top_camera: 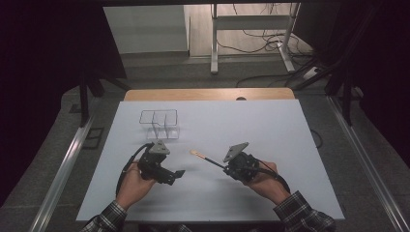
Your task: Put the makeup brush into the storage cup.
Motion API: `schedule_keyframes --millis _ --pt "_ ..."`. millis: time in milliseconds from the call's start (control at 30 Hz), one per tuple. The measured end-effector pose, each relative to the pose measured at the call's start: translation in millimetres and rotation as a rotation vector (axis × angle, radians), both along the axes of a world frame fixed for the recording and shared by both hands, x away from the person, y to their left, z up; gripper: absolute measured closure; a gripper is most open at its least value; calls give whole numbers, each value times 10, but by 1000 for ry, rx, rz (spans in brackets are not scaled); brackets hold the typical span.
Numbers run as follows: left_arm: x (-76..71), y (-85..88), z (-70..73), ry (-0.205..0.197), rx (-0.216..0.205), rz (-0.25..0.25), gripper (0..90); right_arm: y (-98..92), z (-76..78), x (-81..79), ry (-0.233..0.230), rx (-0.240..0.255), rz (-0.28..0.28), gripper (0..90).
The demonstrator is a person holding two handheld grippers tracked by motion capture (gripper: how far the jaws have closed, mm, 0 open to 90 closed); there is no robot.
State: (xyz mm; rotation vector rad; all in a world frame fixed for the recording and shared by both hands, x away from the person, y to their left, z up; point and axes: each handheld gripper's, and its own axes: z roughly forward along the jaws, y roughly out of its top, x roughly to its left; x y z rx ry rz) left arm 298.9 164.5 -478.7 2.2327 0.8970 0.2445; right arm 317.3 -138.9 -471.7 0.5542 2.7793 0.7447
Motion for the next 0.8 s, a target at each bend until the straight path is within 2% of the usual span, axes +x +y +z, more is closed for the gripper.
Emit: schedule_keyframes --millis 133,267,467,567,633,667,700,733,800 --pt "-1 43 -12 23 -18 31 0 -14 9 8 -6 15 -29 853" --pt "15 53 -10 78 -52 51 0 -22 18 18 -13 45 -59 853" --pt "26 3 4 108 -50 60 0 20 29 -6 -18 85 -83 853" --pt "42 -15 6 124 -75 55 0 48 28 -21 -24 92 -91 853" --pt "59 -23 21 143 -118 44 0 92 29 -48 -39 101 -90 852" --pt "78 -31 34 157 -154 31 0 129 34 -72 -43 115 -85 852" --pt "78 -31 34 157 -154 31 0 148 37 -86 -46 125 -83 852" --pt "98 -45 43 168 -180 20 0 166 41 -100 -51 131 -79 852" --pt "106 -56 47 174 -193 17 0 183 43 -111 -57 138 -77 851"
